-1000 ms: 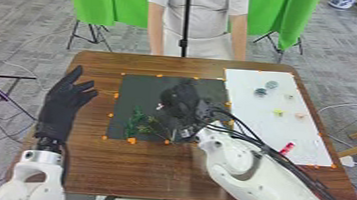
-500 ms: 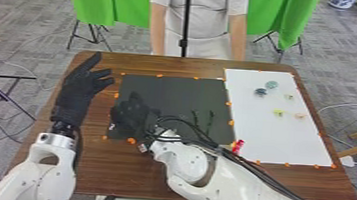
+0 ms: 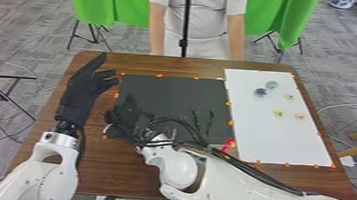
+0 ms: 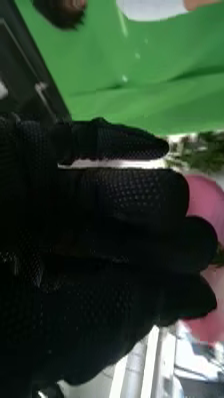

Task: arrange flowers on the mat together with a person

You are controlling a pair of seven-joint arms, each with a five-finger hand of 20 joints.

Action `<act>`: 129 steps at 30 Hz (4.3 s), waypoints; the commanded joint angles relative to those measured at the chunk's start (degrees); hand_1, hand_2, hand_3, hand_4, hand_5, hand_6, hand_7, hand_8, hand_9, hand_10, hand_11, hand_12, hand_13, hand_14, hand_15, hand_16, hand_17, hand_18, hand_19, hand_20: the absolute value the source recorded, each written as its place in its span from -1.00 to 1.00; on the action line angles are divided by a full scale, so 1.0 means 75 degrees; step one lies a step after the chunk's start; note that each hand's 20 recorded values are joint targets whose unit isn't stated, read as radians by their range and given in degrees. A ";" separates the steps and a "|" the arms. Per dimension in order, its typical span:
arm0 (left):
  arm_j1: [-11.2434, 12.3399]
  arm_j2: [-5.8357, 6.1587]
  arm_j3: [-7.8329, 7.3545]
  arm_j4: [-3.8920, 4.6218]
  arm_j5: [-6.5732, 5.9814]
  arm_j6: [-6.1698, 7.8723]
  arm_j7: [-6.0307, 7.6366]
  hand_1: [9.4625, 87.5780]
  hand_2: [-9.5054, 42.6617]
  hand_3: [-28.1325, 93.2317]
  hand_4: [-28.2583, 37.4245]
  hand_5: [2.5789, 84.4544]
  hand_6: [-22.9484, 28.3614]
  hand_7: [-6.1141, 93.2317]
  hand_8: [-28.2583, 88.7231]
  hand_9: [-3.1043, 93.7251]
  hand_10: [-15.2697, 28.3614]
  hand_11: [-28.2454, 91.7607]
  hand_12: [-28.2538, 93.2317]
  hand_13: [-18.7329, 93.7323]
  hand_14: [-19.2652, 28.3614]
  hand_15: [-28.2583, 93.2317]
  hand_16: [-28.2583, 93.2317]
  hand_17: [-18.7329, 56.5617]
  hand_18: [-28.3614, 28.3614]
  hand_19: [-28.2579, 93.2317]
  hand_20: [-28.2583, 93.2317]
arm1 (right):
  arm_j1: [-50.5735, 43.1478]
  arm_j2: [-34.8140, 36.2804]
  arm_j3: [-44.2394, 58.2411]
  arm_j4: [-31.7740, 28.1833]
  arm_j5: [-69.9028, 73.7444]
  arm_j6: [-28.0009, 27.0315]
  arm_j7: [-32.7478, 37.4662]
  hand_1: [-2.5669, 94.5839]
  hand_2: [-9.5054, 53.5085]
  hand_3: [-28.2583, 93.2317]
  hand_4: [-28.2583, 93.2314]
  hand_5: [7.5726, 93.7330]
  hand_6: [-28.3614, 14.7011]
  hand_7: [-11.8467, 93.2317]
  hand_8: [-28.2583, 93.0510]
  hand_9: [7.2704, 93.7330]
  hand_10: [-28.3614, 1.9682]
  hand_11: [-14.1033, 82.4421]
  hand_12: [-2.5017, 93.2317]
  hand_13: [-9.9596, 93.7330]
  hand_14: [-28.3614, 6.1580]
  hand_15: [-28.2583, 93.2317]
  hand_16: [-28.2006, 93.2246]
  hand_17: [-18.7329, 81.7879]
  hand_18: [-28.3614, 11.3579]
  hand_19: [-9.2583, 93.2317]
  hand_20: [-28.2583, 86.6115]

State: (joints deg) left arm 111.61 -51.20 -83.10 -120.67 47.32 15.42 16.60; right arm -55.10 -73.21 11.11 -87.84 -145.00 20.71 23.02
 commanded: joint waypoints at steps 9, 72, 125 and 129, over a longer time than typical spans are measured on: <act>0.0262 -0.0038 -0.0163 -0.0015 0.0052 -0.0009 0.0060 -0.65 -0.52 0.77 -1.00 -0.29 0.06 -0.70 -0.65 -0.25 0.52 -0.10 -0.36 -0.27 0.84 0.35 -0.69 -0.70 0.81 0.26 -0.29 | 0.0348 -0.0084 0.0113 -0.0192 -0.0214 -0.0242 0.0654 0.21 -1.00 0.21 -1.00 0.26 0.62 -0.42 -0.78 0.59 0.37 0.09 -0.43 0.55 0.23 0.57 -0.17 -0.26 -0.44 0.62 -0.02; 0.1908 -0.0434 -0.0917 -0.0257 -0.0152 0.0408 0.0428 -0.67 -0.54 0.76 -1.00 -0.30 0.02 -0.71 -0.65 -0.26 0.50 -0.11 -0.35 -0.27 0.82 0.32 -0.67 -0.71 0.79 0.21 -0.30 | -0.8145 0.1865 1.1316 -0.3626 1.2209 -0.3200 -0.3656 -0.57 -0.51 0.76 -1.00 -0.22 0.63 -0.49 -0.75 -0.16 0.19 -0.47 -0.63 -0.17 -0.33 0.04 -0.30 -0.55 -0.53 -0.02 -0.14; 0.1922 -0.0558 -0.0904 -0.0285 -0.0089 0.0327 0.0226 -0.67 -0.52 0.76 -1.00 -0.30 0.04 -0.69 -0.65 -0.25 0.51 -0.10 -0.36 -0.27 0.83 0.33 -0.68 -0.71 0.79 0.22 -0.30 | -0.7956 0.1826 1.1032 -0.3526 1.2113 -0.3226 -0.3544 -0.57 -0.54 0.77 -1.00 -0.19 0.65 -0.48 -0.75 -0.14 0.18 -0.46 -0.63 -0.15 -0.33 0.07 -0.30 -0.55 -0.52 -0.02 -0.14; 0.1933 -0.0483 -0.0866 -0.0291 -0.0143 0.0377 0.0274 -0.67 -0.52 0.76 -1.00 -0.30 0.04 -0.69 -0.65 -0.25 0.51 -0.10 -0.36 -0.27 0.83 0.33 -0.68 -0.71 0.79 0.22 -0.30 | -0.7957 0.1832 1.1031 -0.3533 1.2084 -0.3215 -0.3537 -0.56 -0.54 0.77 -1.00 -0.19 0.65 -0.48 -0.75 -0.14 0.18 -0.47 -0.63 -0.15 -0.33 0.07 -0.30 -0.55 -0.52 -0.02 -0.14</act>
State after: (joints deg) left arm 125.22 -54.67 -89.75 -122.81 46.29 18.14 19.10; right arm -114.54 -59.21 94.04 -114.18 -53.77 -3.16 -3.45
